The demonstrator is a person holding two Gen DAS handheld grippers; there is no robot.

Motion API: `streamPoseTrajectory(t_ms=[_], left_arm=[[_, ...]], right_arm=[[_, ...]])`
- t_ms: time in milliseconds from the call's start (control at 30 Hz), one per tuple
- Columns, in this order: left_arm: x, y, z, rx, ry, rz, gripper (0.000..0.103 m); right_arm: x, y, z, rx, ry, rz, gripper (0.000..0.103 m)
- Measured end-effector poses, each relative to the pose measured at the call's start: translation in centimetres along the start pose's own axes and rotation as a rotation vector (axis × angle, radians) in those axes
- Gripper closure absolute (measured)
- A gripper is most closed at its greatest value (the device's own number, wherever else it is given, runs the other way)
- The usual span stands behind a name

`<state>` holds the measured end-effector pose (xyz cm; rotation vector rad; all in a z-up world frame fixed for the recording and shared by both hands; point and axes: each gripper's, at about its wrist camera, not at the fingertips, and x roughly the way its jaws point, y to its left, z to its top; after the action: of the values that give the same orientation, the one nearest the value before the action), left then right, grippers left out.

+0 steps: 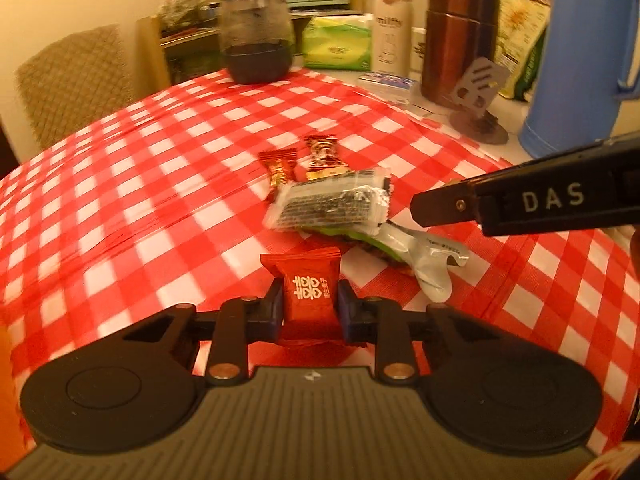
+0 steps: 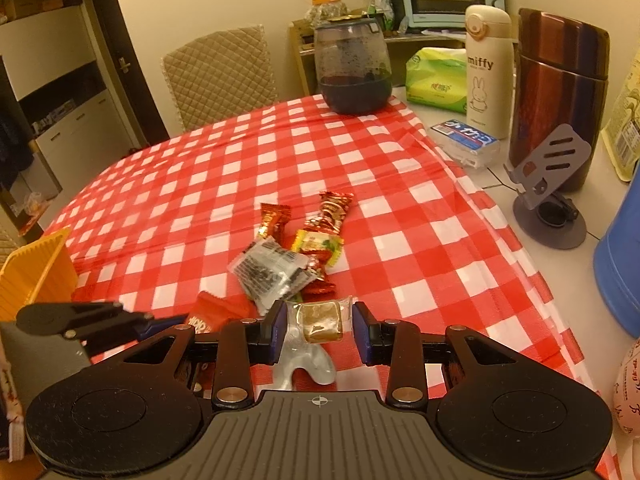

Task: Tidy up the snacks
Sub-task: 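Grasp a red snack packet with the left gripper while the right grasps the brown square candy, then carry both candies over the orange tray and open both grippers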

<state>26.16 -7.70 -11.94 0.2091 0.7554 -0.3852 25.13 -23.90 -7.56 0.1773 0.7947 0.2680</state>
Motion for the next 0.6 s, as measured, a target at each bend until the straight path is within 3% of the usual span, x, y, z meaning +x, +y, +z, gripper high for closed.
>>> streamPoseTrajectory(t_ms=[600], left_arm=[[-12.3, 2.7, -3.6, -0.229, -0.030, 0.140, 0.079]], right_arm=[[-5.0, 6.3, -3.4, -0.112, -0.037, 0.085, 0.067]])
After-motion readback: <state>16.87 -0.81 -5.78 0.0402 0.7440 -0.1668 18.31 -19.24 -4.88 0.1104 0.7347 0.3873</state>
